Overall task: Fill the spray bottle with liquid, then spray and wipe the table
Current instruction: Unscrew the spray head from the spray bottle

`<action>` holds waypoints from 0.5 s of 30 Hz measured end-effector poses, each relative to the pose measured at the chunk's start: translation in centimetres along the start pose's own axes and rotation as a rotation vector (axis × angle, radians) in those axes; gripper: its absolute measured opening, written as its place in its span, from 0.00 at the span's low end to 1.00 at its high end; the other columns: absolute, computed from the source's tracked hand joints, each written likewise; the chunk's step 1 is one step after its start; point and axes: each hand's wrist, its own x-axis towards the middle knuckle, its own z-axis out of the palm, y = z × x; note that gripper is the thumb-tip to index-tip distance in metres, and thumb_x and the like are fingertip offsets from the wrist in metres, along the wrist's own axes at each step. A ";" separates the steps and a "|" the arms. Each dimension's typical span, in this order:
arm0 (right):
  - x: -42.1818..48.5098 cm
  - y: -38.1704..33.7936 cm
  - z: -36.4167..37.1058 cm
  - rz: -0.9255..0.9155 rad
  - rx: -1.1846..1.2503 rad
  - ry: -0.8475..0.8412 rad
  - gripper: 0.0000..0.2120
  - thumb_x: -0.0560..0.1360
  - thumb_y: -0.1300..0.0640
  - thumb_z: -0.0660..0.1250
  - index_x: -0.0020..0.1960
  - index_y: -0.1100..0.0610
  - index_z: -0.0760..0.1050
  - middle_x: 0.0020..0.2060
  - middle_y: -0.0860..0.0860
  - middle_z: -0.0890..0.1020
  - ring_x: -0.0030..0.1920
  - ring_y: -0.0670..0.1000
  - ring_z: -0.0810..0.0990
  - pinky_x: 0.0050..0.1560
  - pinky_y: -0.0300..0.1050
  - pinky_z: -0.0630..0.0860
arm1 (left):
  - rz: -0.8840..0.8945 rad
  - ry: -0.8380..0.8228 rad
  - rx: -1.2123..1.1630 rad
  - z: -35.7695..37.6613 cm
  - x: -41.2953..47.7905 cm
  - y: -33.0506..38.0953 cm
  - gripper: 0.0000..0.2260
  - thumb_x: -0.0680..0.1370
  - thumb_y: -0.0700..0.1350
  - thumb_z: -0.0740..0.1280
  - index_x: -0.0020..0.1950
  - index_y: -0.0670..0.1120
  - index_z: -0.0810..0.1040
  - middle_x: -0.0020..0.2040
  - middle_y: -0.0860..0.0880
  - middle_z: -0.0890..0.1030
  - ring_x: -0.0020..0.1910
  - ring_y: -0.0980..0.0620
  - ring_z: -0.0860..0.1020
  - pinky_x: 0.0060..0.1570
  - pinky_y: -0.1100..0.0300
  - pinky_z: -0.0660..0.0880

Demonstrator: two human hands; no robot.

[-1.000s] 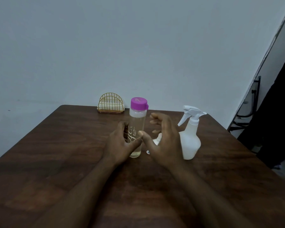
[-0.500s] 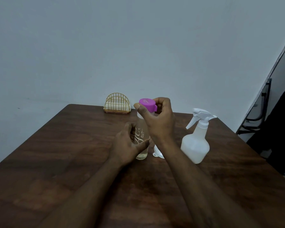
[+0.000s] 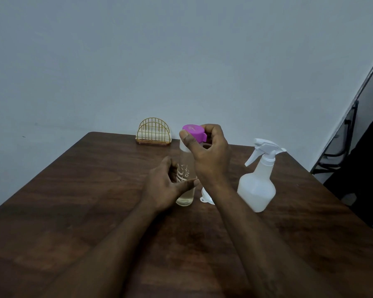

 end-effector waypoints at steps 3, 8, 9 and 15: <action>0.1 0.1 -0.2 -0.011 -0.010 -0.014 0.16 0.74 0.45 0.78 0.53 0.52 0.78 0.43 0.44 0.83 0.41 0.44 0.81 0.42 0.43 0.79 | 0.009 -0.003 0.014 -0.1 -0.1 0.2 0.28 0.62 0.68 0.75 0.52 0.52 0.76 0.46 0.55 0.85 0.43 0.56 0.84 0.45 0.44 0.81; 0.0 0.0 -0.2 -0.042 -0.009 0.004 0.15 0.74 0.46 0.77 0.52 0.54 0.78 0.40 0.45 0.82 0.38 0.44 0.78 0.40 0.44 0.77 | 0.026 0.001 0.042 -0.1 -0.1 0.4 0.28 0.63 0.69 0.74 0.53 0.51 0.76 0.45 0.55 0.85 0.43 0.56 0.84 0.45 0.45 0.81; 0.0 0.0 -0.1 -0.040 -0.006 -0.001 0.15 0.74 0.46 0.77 0.52 0.54 0.78 0.40 0.45 0.82 0.39 0.45 0.79 0.41 0.45 0.78 | 0.030 -0.001 0.051 -0.1 -0.1 0.4 0.28 0.63 0.69 0.74 0.53 0.51 0.76 0.45 0.55 0.85 0.43 0.57 0.83 0.45 0.45 0.81; 0.2 0.1 -0.2 -0.037 -0.010 -0.031 0.15 0.75 0.47 0.77 0.52 0.55 0.79 0.41 0.46 0.82 0.40 0.46 0.79 0.42 0.48 0.79 | 0.034 0.004 0.068 -0.2 -0.1 0.3 0.28 0.64 0.70 0.74 0.54 0.52 0.77 0.46 0.56 0.85 0.44 0.58 0.83 0.45 0.46 0.82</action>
